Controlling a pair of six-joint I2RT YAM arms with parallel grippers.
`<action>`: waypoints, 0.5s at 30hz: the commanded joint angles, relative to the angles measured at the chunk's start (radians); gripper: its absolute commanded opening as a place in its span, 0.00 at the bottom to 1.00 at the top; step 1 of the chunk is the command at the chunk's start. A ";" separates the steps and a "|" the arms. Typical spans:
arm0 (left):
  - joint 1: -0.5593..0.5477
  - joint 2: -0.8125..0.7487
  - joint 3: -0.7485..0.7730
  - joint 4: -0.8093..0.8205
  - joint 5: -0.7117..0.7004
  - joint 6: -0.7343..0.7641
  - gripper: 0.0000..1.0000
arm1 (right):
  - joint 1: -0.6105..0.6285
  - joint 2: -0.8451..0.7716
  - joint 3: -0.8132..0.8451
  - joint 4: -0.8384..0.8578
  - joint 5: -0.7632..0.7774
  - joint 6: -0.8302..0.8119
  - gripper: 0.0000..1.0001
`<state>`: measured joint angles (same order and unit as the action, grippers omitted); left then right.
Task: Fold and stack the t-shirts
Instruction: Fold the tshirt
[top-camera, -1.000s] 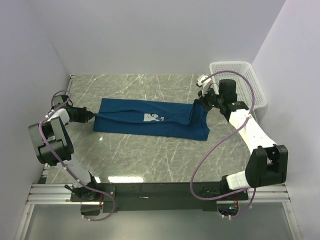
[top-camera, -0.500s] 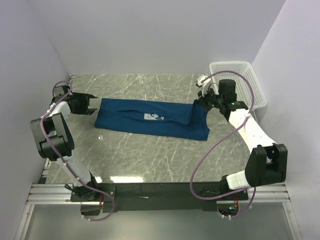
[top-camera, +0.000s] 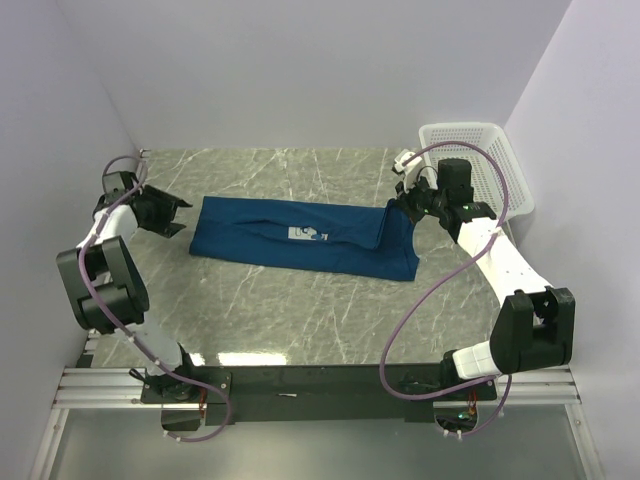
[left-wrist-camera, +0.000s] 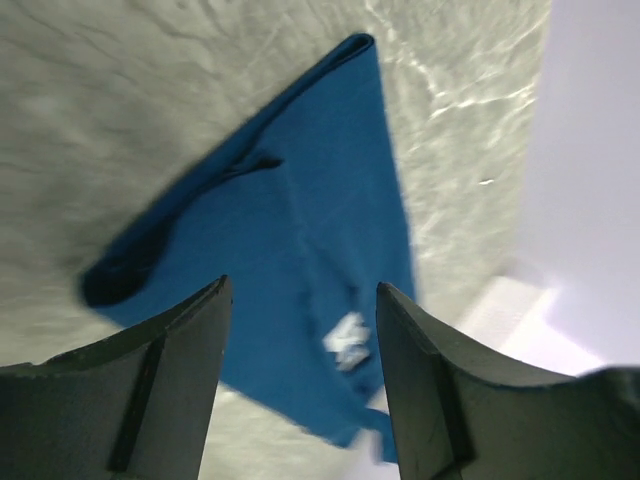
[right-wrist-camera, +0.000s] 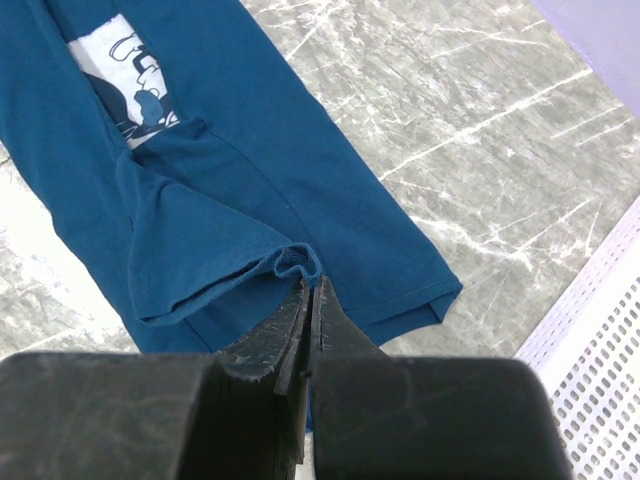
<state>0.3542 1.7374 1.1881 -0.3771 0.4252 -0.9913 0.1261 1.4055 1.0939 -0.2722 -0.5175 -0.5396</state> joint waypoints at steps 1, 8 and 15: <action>0.012 -0.098 -0.024 -0.040 -0.104 0.251 0.64 | -0.011 0.000 0.035 0.042 -0.018 0.007 0.00; 0.014 -0.013 0.005 -0.072 -0.094 0.448 0.57 | -0.009 -0.007 0.029 0.045 -0.022 0.007 0.00; 0.006 0.060 0.024 -0.101 0.010 0.533 0.52 | -0.009 -0.007 0.023 0.048 -0.024 0.007 0.00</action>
<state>0.3668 1.7908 1.1732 -0.4587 0.3756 -0.5381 0.1261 1.4055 1.0939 -0.2691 -0.5247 -0.5396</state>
